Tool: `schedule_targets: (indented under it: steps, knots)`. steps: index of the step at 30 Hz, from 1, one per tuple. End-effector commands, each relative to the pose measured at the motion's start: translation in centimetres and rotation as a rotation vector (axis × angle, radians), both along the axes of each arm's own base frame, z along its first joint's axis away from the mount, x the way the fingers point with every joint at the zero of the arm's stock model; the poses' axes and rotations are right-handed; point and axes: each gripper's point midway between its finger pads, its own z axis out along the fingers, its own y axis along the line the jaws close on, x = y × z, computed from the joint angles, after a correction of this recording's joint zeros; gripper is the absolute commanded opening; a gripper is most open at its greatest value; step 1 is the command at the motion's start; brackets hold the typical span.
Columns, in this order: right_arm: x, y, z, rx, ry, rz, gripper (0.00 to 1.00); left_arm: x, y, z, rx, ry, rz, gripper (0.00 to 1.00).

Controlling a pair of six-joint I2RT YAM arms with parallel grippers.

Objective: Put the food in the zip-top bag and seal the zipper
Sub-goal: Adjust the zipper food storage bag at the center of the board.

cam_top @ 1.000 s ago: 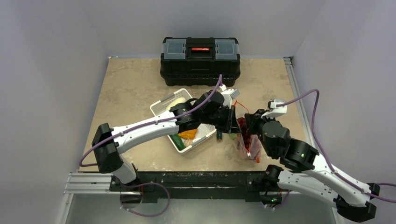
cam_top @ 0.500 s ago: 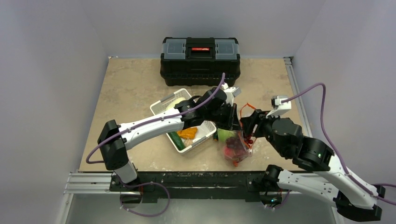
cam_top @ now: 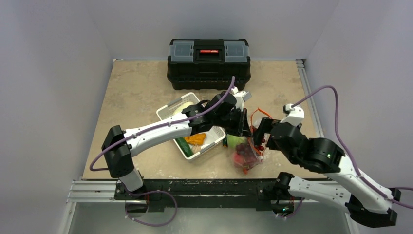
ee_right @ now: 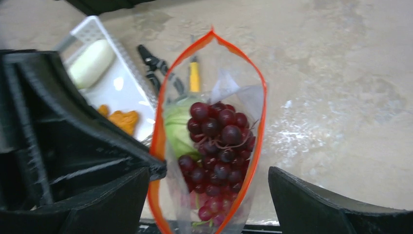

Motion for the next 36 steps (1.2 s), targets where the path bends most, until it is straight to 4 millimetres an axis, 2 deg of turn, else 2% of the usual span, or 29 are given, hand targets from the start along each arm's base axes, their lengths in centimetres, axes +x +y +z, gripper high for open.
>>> schedule_targets:
  steps: [1,4,6,9,13,16,17,19,24,29,32,36]
  knots:
    - [1.2,-2.0,-2.2,-0.109,0.037,-0.208,0.94,0.1,0.4,3.4,-0.088,-0.052,0.001,0.0]
    - [1.5,-2.9,-4.0,-0.196,0.064,-0.29,0.99,0.0,0.5,3.0,-0.083,-0.052,0.003,0.0]
    - [1.7,-2.5,-4.7,-0.166,0.065,-0.308,0.99,0.0,0.7,3.1,-0.083,-0.058,0.005,0.0]
    - [2.1,-0.6,-4.8,-0.064,0.063,-0.251,0.99,0.0,0.9,3.1,-0.087,-0.062,0.007,0.0]
    - [2.3,0.1,-3.8,0.031,0.029,-0.225,0.97,-0.1,0.8,3.2,-0.096,-0.062,0.0,0.0]
    - [2.6,-0.2,-2.4,0.084,-0.033,-0.227,0.84,-0.1,0.7,3.1,-0.098,-0.059,-0.002,0.0]
    - [2.7,-0.4,-1.9,0.099,-0.059,-0.223,0.75,-0.1,0.6,2.9,-0.097,-0.057,-0.004,0.0]
    - [3.0,-0.5,-1.2,0.102,-0.097,-0.215,0.65,-0.1,0.5,2.8,-0.097,-0.052,-0.005,0.0]
    - [4.3,-0.4,-1.3,0.015,-0.142,-0.225,0.44,0.1,0.1,3.2,-0.102,-0.047,-0.006,0.0]
    - [5.4,-0.2,-1.7,-0.077,-0.164,-0.237,0.0,0.0,-0.5,3.5,-0.108,-0.04,-0.014,0.0]
    - [5.4,-0.2,-0.8,-0.065,-0.192,-0.223,0.0,0.0,-0.7,4.0,-0.106,-0.045,-0.03,0.0]
    - [4.9,-0.4,1.2,-0.006,-0.239,-0.179,0.0,0.1,-1.8,5.9,-0.112,-0.076,-0.074,0.0]
